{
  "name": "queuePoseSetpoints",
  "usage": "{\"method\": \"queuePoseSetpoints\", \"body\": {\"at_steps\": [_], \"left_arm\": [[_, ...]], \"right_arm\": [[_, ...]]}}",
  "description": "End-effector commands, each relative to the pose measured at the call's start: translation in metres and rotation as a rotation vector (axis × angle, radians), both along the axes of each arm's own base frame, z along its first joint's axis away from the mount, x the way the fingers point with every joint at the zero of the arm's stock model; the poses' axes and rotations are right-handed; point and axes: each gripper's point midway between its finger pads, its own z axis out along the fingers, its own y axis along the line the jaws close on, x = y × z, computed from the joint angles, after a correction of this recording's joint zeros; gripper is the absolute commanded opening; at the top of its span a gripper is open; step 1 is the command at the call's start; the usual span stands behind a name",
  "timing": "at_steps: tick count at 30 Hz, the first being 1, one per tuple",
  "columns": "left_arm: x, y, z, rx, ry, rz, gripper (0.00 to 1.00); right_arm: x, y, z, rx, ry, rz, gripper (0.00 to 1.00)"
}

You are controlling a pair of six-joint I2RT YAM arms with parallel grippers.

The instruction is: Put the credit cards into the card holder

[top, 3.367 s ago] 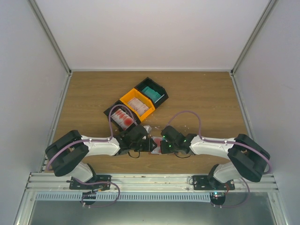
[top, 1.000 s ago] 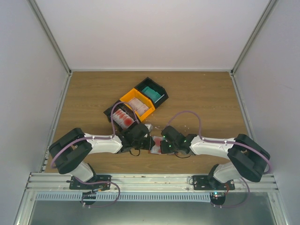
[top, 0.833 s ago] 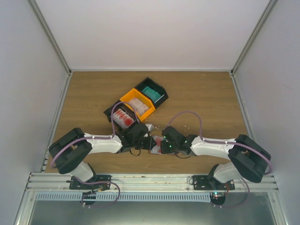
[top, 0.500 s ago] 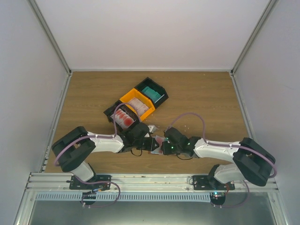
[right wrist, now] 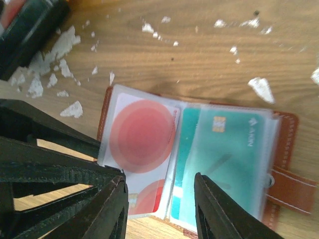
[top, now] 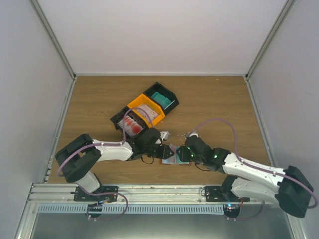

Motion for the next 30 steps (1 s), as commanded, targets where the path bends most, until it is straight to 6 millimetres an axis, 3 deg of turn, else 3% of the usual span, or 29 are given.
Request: {"method": "queuePoseSetpoints", "body": {"at_steps": [1, 7, 23, 26, 30], "left_arm": [[0.003, -0.021, 0.027, -0.092, -0.059, -0.064, 0.25], [-0.001, -0.032, 0.043, -0.122, -0.076, -0.106, 0.28], [-0.003, -0.054, 0.010, -0.037, -0.042, -0.159, 0.31], [0.001, -0.051, 0.019, -0.026, -0.072, -0.137, 0.34], [0.020, -0.034, 0.042, 0.062, -0.172, -0.058, 0.48]], "right_arm": [[0.009, -0.026, 0.014, -0.025, -0.062, -0.128, 0.38], [0.008, -0.039, 0.021, -0.023, -0.082, -0.171, 0.40], [0.008, -0.054, 0.037, -0.001, -0.124, -0.238, 0.41], [0.008, -0.055, 0.040, 0.001, -0.129, -0.238, 0.41], [0.009, -0.052, 0.042, -0.002, -0.136, -0.216, 0.44]]}}
